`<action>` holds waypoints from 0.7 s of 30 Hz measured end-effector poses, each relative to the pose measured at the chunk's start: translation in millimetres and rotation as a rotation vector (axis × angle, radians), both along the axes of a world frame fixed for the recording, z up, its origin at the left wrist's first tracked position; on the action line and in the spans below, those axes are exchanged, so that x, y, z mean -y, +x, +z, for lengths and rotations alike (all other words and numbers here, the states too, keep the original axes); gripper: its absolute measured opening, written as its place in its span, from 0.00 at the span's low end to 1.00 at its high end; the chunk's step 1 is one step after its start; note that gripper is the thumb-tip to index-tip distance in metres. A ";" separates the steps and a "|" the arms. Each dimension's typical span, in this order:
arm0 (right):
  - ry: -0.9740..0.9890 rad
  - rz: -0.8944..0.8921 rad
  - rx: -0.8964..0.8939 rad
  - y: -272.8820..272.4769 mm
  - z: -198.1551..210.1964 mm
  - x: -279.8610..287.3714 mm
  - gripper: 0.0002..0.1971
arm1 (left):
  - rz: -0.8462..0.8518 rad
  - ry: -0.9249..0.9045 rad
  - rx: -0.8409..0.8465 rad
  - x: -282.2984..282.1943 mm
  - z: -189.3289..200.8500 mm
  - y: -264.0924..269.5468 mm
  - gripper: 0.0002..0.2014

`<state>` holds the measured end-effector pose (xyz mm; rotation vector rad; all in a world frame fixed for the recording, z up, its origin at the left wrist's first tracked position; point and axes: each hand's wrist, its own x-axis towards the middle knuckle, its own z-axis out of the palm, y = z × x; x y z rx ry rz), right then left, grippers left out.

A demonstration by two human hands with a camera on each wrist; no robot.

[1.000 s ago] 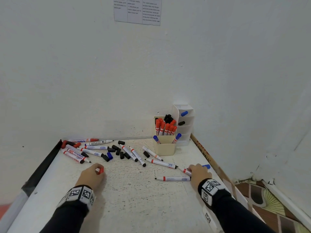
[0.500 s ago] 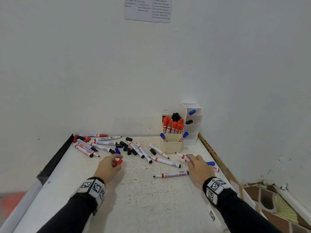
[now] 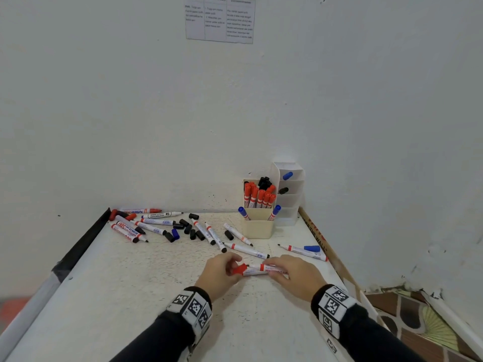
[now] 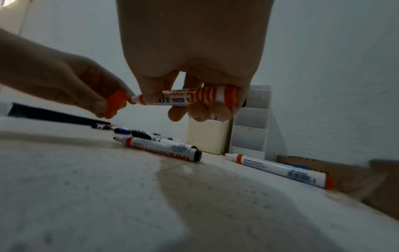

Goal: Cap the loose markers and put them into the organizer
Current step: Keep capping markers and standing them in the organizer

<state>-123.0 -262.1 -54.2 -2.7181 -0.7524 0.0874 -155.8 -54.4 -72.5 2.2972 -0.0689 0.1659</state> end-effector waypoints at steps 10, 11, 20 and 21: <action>-0.027 0.028 0.074 -7.3 -6.3 -3.7 0.17 | -0.069 0.274 -0.015 -5.7 1.0 -3.4 0.14; -0.019 0.020 0.075 -6.8 -5.9 -3.5 0.17 | -0.066 0.276 -0.023 -6.5 0.4 -3.4 0.14; -0.023 0.115 0.028 -15.4 -4.6 -17.3 0.17 | -0.246 0.191 -0.192 -1.0 7.4 -14.2 0.13; -0.031 0.129 0.049 -16.9 -3.7 -20.9 0.16 | -0.213 0.181 -0.187 0.0 7.3 -14.8 0.14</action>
